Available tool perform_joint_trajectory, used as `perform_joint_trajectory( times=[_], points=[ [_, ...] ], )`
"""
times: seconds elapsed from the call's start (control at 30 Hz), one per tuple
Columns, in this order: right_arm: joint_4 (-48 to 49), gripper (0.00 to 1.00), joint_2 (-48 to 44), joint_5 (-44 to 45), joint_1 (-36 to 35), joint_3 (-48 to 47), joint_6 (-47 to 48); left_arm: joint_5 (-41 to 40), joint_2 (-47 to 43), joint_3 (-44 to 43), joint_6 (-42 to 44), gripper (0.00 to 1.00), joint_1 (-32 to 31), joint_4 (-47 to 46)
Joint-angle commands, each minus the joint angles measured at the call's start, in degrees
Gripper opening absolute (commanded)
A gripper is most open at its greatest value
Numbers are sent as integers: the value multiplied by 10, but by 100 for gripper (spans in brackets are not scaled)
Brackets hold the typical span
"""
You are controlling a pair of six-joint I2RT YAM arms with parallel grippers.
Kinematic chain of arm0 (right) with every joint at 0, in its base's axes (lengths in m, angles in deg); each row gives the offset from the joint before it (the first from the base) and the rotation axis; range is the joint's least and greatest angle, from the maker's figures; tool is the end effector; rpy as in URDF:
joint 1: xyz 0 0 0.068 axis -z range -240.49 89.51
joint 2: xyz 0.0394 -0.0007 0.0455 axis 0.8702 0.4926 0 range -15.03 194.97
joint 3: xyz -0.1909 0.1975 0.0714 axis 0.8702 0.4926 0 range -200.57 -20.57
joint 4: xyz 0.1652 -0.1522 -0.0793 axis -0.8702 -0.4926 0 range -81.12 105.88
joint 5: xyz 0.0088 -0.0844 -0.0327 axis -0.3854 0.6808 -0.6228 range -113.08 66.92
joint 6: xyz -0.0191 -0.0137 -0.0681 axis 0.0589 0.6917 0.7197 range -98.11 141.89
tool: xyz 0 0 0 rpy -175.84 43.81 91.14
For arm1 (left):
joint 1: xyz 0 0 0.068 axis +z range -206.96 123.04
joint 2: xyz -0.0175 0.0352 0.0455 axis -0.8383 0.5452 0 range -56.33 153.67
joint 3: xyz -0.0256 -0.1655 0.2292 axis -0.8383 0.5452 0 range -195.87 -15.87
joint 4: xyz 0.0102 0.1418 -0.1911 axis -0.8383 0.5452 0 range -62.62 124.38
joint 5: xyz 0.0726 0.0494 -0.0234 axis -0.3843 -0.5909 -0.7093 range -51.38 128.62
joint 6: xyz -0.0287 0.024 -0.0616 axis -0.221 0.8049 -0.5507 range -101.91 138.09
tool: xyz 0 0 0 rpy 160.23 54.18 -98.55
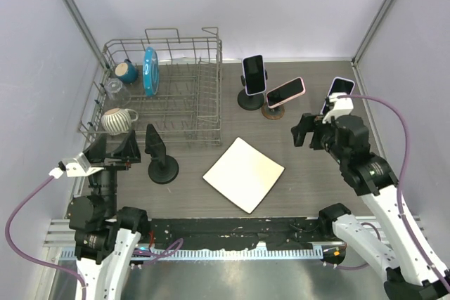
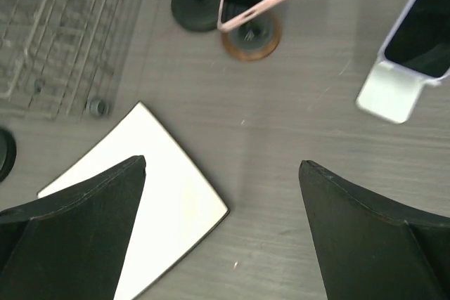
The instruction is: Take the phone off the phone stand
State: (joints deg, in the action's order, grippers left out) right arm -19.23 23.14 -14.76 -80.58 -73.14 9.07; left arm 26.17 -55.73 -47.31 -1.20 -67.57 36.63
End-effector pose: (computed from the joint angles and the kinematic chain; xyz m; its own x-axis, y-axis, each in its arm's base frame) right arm 0.1215 0.0352 0.3495 -0.3710 0.0980 -0.9234 -0.1339 0.9784 0.1576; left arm 0.0275 0.0078 0.3293 0.3471 -0.3932 -0.8514 0.1032 0.9184 -0.3820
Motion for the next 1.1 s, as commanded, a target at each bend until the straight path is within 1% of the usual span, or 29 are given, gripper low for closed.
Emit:
perform_joint_trajectory(
  times=[0.0, 0.1, 0.23, 0.27, 0.3, 0.33, 0.37, 0.4, 0.43, 0.47, 0.53, 0.57, 0.6, 0.7, 0.77, 0.93, 1.07],
  points=[
    [-21, 96, 43, -113, -4, 4, -16, -5, -33, -17, 11, 100, -6, 1],
    [-7, 96, 73, -137, -34, 19, -27, -5, -33, -17, 10, 100, -8, 2],
    [44, 96, 102, -88, -124, 50, -63, -6, -32, -17, 10, 100, -8, 3],
    [52, 96, 110, -66, -175, 53, -70, -7, -32, -16, 11, 100, -8, 2],
    [58, 96, 120, -28, -199, 54, -79, -7, -32, -17, 11, 100, -8, 2],
    [72, 96, 149, -6, -232, 53, -83, -8, -32, -16, 11, 100, -8, 2],
    [77, 96, 163, 22, -288, 51, -89, -9, -31, -16, 11, 100, -8, 2],
    [82, 96, 182, 48, -321, 46, -92, -10, -32, -15, 12, 100, -8, 1],
    [93, 96, 216, 93, -347, 42, -95, -11, -32, -15, 11, 100, -8, 2],
    [100, 96, 239, 112, -398, 37, -98, -11, -32, -15, 11, 100, -8, 3],
    [128, 96, 277, 145, -439, 20, -99, -12, -32, -16, 12, 100, -8, 4],
    [138, 96, 323, 151, -459, 13, -97, -12, -32, -15, 12, 100, -8, 2],
    [149, 96, 344, 158, -490, -3, -94, -12, -31, -15, 12, 100, -8, 3],
    [183, 96, 435, 173, -530, -43, -92, -12, -32, -16, 11, 100, -9, 3],
    [202, 96, 492, 167, -541, -63, -85, -11, -32, -16, 10, 100, -9, 3],
    [226, 96, 575, 166, -560, -108, -83, -6, -32, -14, 9, 100, -15, 2],
    [219, 96, 619, 193, -559, -125, -112, -2, -32, -13, 8, 100, -18, 1]
  ],
)
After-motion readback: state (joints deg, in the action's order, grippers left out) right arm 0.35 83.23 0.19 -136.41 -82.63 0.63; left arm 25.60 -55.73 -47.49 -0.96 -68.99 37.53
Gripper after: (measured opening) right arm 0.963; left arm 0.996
